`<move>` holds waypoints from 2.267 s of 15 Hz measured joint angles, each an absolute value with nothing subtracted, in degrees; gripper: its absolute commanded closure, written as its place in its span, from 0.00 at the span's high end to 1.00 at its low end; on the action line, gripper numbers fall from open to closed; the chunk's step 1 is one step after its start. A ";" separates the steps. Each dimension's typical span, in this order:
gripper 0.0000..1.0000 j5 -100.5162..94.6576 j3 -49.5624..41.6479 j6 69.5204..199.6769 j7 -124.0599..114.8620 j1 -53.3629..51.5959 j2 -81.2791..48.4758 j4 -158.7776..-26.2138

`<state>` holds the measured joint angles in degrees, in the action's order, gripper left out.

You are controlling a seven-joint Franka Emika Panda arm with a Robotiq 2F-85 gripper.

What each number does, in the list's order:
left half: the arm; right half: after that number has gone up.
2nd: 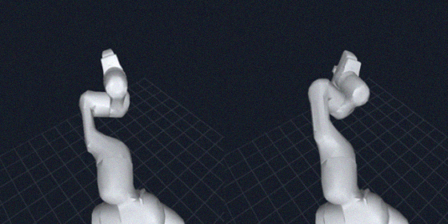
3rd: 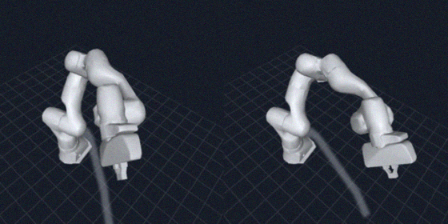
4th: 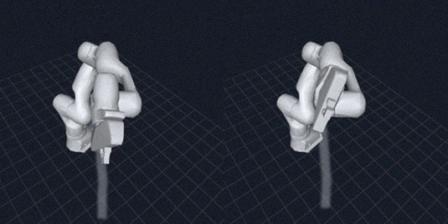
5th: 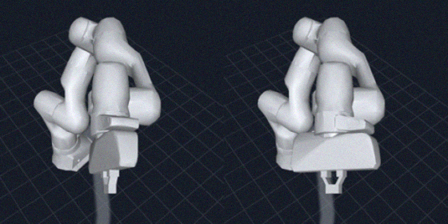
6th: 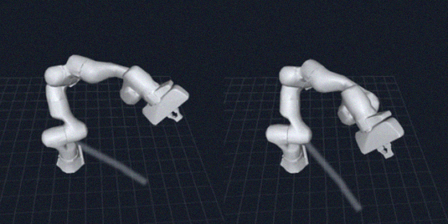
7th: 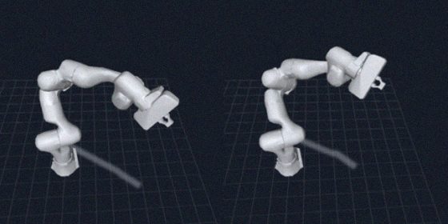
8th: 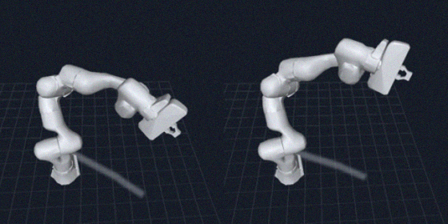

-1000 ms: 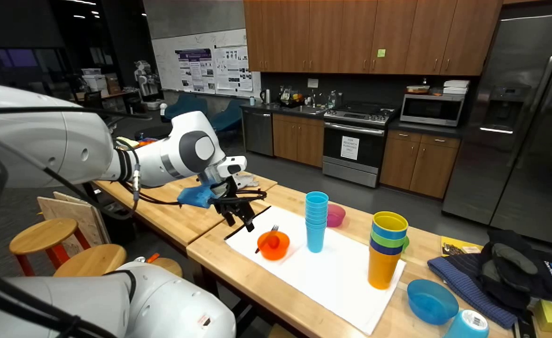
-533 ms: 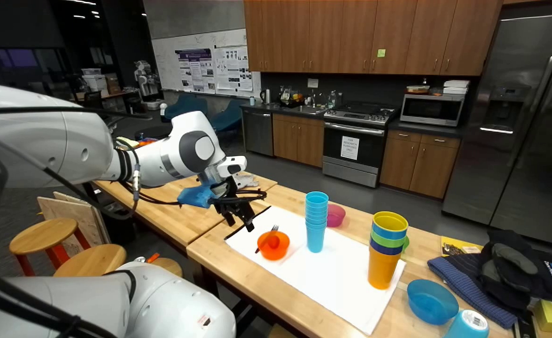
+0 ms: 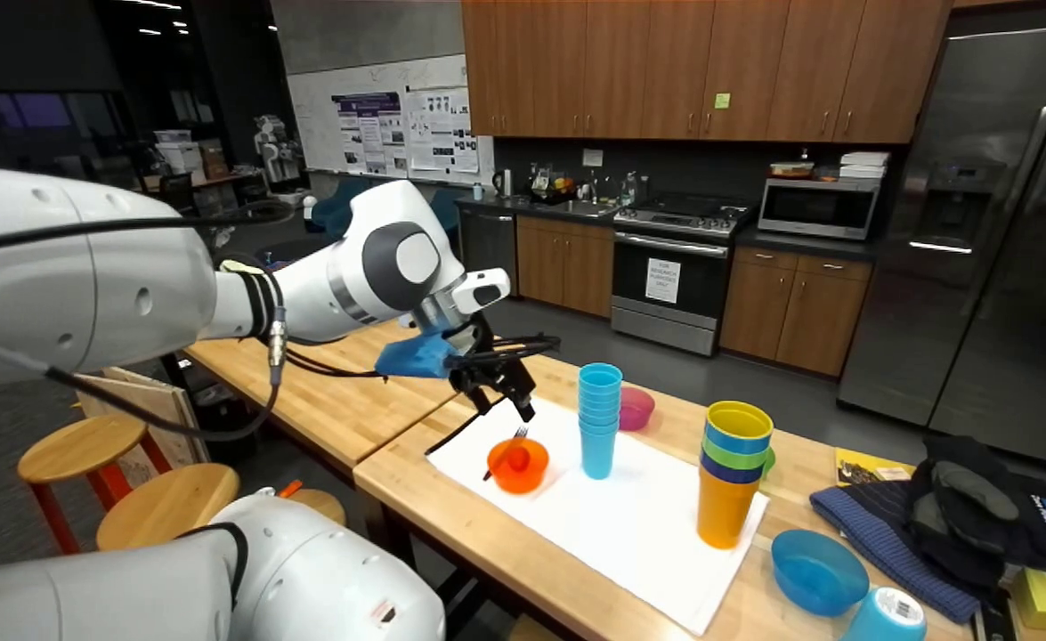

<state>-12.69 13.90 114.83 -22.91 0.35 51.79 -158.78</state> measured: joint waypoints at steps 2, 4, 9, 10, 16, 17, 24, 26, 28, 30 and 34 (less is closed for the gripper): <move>1.00 -16.99 9.07 114.82 -17.43 2.37 54.94 -158.75; 1.00 -20.84 3.60 116.12 -10.64 4.69 57.88 -158.76; 1.00 -23.60 -16.33 121.01 10.74 9.35 63.24 -158.78; 1.00 -23.52 -20.97 121.36 15.27 10.15 63.61 -158.78; 1.00 -21.99 -31.40 121.55 24.64 10.30 62.31 -157.77; 1.00 -21.87 -31.15 121.55 24.64 10.30 62.19 -157.77; 1.00 -20.65 -30.40 121.57 27.34 9.67 61.56 -156.50; 1.00 -20.32 -30.30 121.71 29.35 8.00 60.17 -154.15; 1.00 -20.01 -30.47 121.71 31.27 5.76 57.54 -151.20; 1.00 -19.05 -31.09 121.68 33.49 3.83 54.20 -148.33; 1.00 -14.36 -33.53 120.87 40.78 0.58 47.41 -143.13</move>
